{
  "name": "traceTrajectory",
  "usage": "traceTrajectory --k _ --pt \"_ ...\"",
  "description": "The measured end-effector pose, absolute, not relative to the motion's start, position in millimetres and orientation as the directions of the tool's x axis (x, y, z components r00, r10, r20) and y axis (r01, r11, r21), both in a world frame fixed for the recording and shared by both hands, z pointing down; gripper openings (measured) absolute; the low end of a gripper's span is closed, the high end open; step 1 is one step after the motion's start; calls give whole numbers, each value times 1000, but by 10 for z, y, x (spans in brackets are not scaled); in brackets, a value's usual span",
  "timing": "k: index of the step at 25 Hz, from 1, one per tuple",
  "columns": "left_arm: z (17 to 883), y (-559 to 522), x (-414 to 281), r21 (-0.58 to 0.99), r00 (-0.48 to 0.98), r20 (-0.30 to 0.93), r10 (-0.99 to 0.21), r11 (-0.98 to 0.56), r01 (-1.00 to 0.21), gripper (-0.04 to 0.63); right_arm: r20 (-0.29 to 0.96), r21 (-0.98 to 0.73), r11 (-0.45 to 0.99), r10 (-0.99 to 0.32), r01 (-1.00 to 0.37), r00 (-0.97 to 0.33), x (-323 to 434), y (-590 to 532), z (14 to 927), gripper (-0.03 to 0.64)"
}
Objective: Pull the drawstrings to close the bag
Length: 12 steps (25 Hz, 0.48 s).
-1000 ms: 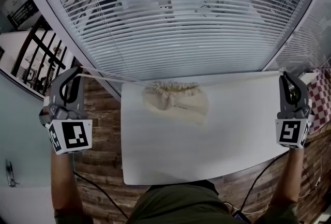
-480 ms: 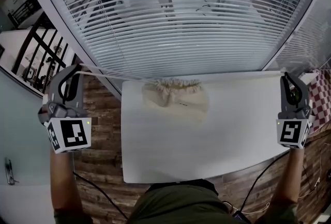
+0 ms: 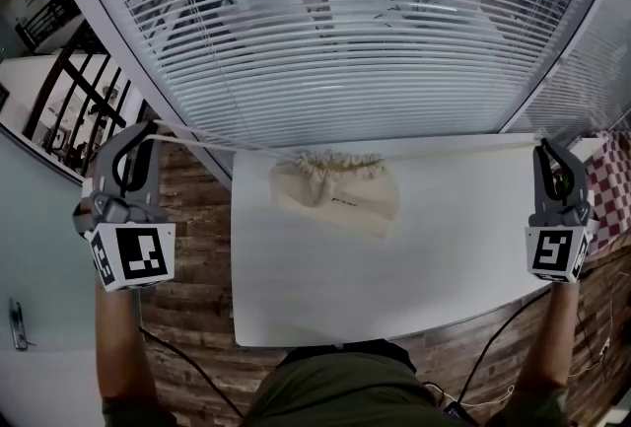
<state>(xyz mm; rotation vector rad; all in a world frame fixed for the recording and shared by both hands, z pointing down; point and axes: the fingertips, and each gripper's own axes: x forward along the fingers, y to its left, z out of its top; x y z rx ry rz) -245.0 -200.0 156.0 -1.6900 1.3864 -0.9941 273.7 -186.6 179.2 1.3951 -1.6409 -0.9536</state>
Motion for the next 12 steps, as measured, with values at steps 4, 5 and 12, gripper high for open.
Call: traceTrajectory --k 4,5,12 --pt "1525 -2003 -2420 -901 129 113 -985 -156 -405 15 84 901 121 -991 -416 -107 2733 -1866 1790 46" --pt "1536 -2001 -2422 -898 128 115 -985 -158 -410 15 83 901 121 -991 -416 -109 2729 -1866 1790 46" --pt "1586 -2006 -2445 -890 122 126 -985 -166 -425 15 83 901 121 -991 -417 -108 2731 -1875 1796 46"
